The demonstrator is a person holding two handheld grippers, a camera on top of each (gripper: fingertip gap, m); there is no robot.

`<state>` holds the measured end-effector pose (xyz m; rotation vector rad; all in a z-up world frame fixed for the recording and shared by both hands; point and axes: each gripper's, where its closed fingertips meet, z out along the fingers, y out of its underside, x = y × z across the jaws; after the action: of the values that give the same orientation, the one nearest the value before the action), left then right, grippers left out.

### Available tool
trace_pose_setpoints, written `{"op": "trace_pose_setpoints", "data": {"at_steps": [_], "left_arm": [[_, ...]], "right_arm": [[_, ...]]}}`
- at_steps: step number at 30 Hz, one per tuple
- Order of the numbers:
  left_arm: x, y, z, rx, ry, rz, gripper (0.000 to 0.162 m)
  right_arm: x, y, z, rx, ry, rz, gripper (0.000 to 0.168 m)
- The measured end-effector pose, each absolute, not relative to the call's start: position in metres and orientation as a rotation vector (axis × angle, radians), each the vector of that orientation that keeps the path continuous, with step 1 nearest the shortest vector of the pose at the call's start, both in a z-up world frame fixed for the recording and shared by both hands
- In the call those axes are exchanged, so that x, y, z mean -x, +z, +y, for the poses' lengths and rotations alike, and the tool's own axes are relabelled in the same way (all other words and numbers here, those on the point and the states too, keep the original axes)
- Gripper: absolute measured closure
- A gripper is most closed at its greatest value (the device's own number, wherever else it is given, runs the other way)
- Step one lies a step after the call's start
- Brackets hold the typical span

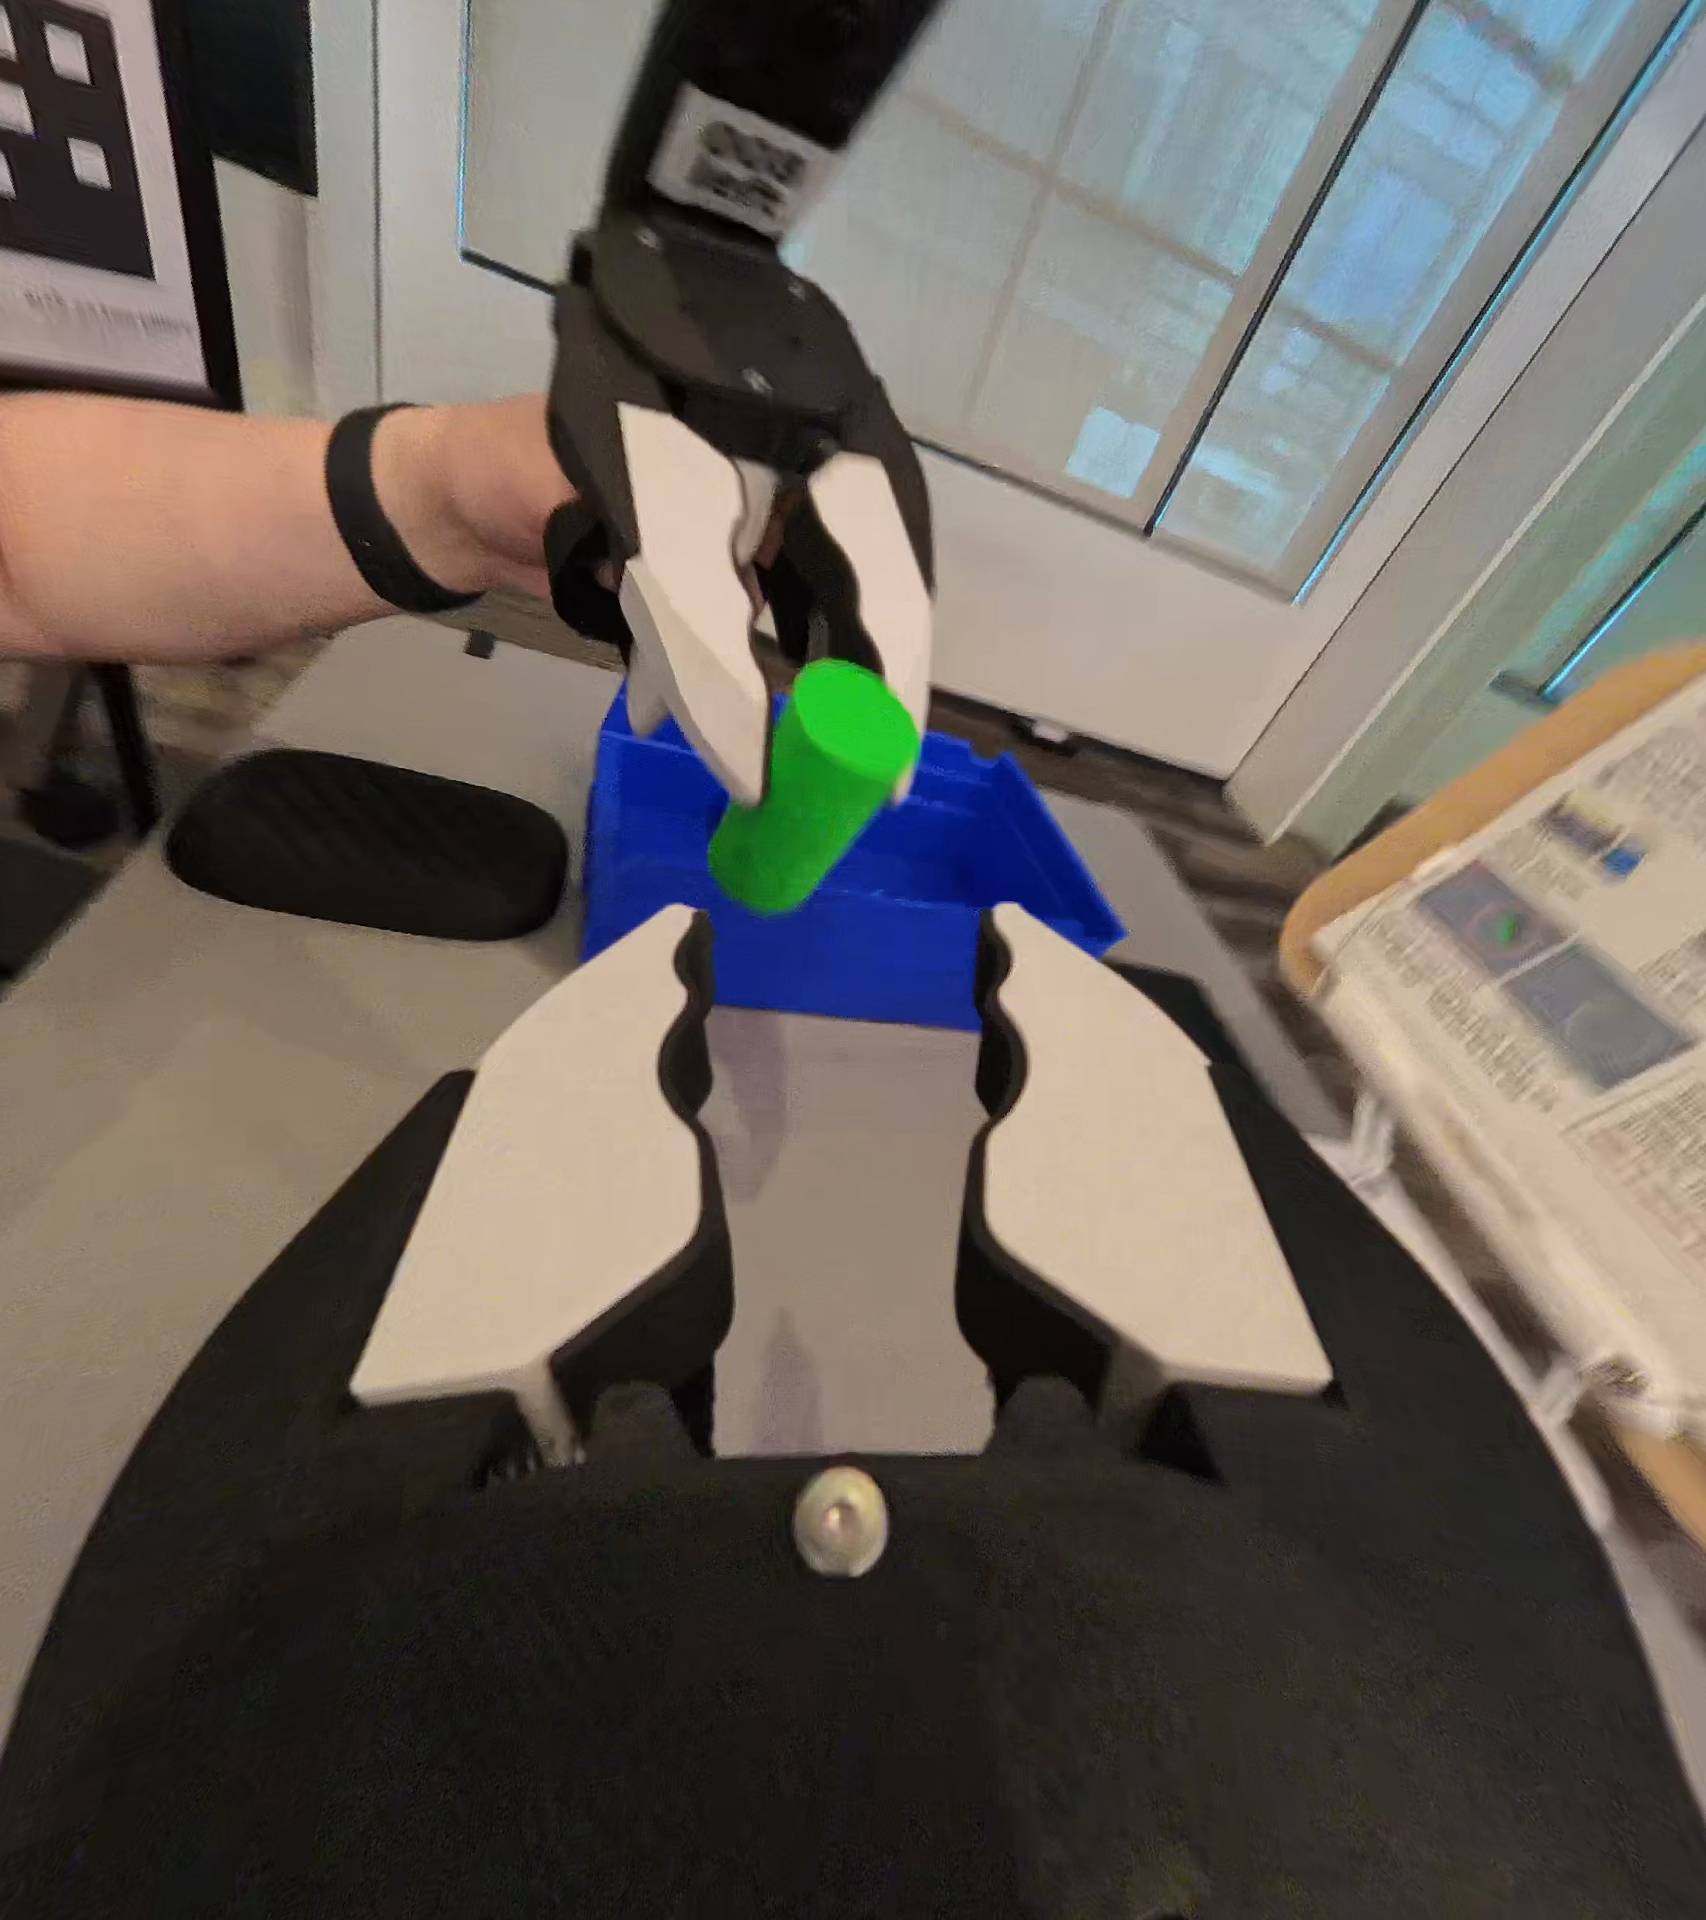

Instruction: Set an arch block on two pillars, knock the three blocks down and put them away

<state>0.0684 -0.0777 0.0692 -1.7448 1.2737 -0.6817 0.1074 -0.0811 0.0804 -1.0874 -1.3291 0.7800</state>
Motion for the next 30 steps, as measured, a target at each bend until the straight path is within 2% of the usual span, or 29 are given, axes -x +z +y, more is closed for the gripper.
{"op": "trace_pose_setpoints", "data": {"at_steps": [2,8,11,21,22,24,25,30], "left_arm": [[-0.086,0.061,-0.080,1.706,-0.648,1.353,0.129],[-0.110,0.051,-0.082,1.644,-0.576,1.459,0.129],[-0.115,0.053,-0.087,1.619,-0.576,1.493,0.129],[-0.116,0.041,-0.098,1.636,-0.569,1.570,0.130],[-0.114,0.039,-0.095,1.655,-0.564,1.548,0.128],[-0.103,0.038,-0.084,1.692,-0.529,1.485,0.107],[-0.095,0.037,-0.080,1.719,-0.525,1.457,0.104],[-0.041,0.033,-0.062,1.846,-0.498,1.264,0.109]], "right_arm": [[-0.105,0.087,-0.093,1.002,0.756,-1.332,0.120],[-0.116,0.086,-0.080,1.244,0.892,-1.288,0.122],[-0.115,0.076,-0.088,1.234,0.900,-1.379,0.129],[-0.106,0.057,-0.098,1.239,0.870,-1.511,0.136],[-0.105,0.054,-0.096,1.257,0.861,-1.514,0.136],[-0.106,0.042,-0.084,1.322,0.826,-1.511,0.136],[-0.107,0.035,-0.071,1.378,0.786,-1.477,0.136],[-0.116,-0.016,0.005,1.809,0.696,-1.080,0.136]]}}
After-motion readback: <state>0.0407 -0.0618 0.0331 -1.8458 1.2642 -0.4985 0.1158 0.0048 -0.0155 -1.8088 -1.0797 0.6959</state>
